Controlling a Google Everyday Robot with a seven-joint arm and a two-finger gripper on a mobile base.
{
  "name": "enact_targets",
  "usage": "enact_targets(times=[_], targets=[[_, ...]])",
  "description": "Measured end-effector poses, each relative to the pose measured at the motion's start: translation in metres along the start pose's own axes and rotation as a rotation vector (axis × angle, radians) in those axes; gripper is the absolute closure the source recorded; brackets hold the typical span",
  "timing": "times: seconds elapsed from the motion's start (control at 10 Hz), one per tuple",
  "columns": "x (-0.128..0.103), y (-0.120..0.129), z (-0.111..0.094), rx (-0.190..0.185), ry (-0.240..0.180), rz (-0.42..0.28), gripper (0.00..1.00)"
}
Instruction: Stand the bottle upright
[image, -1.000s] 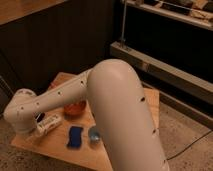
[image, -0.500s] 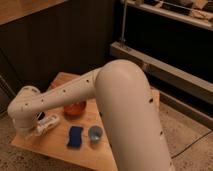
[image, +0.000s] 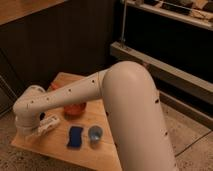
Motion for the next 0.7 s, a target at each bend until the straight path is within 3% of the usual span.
enact_targets(times=[0.7], targets=[[0.005,-0.0026,-0.0082,0.023,-0.045,0.02,0.76]])
